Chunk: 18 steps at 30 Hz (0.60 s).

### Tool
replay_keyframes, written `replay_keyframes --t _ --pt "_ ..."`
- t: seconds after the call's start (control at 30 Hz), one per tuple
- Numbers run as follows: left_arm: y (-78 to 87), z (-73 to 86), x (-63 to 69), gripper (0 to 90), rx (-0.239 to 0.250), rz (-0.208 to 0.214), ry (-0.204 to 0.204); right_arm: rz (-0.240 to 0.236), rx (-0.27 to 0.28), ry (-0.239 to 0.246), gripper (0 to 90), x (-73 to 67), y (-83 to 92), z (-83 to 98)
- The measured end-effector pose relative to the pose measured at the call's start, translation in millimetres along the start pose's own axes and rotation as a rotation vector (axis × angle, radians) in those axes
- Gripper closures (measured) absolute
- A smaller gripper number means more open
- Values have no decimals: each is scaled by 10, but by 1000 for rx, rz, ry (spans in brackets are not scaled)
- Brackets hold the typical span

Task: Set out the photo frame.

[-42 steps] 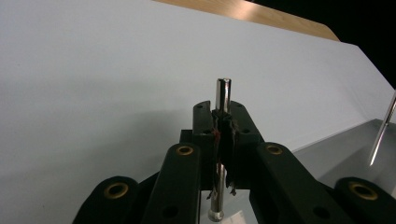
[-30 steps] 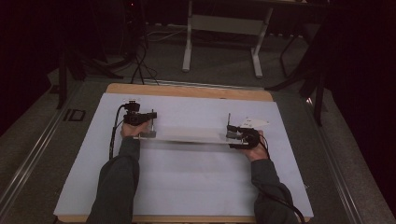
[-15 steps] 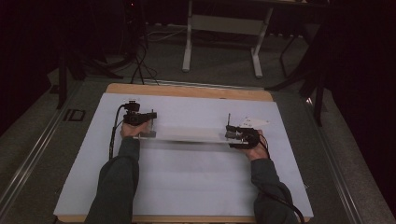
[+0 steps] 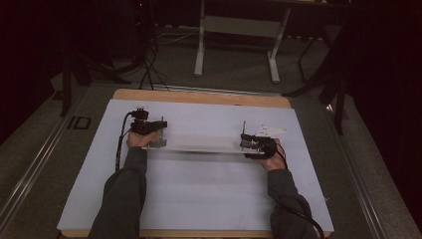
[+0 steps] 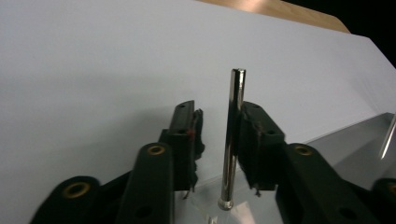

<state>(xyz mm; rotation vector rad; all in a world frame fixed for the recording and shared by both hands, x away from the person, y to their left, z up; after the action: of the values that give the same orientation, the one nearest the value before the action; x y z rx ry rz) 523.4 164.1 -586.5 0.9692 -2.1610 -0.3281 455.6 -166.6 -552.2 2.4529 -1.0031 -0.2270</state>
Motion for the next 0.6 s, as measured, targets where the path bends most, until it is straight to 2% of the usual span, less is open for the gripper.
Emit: replay_keyframes --t 0.13,0.3,0.4,0.53,0.6 --pt "107 -40 -7 631 23 -11 -43 -1 -1 -1 430 2 0 -4" --pt "293 -83 18 602 59 -9 -119 -1 -1 -1 430 1 0 -3" --pt "398 -73 38 586 61 -11 -167 -2 -3 -3 431 3 -1 -7" --pt "485 -30 41 586 73 -22 -193 -2 -3 -3 431 5 -2 -9" --pt "496 11 31 580 57 -31 -208 -2 -3 -4 431 5 -2 -10"
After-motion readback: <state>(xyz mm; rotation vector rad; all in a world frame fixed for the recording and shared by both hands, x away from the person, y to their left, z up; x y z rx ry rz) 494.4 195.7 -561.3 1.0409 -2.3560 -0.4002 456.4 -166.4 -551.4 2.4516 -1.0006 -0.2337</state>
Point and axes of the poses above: each handheld gripper's, and its own axes: y roughly backward along the jaws, z roughly out of its underside, x roughly to its right, the point moved 9 cm from there along -y, roughly forward along the jaws, and after that the axes turned 10 degrees about z, right-handed, at the moved point
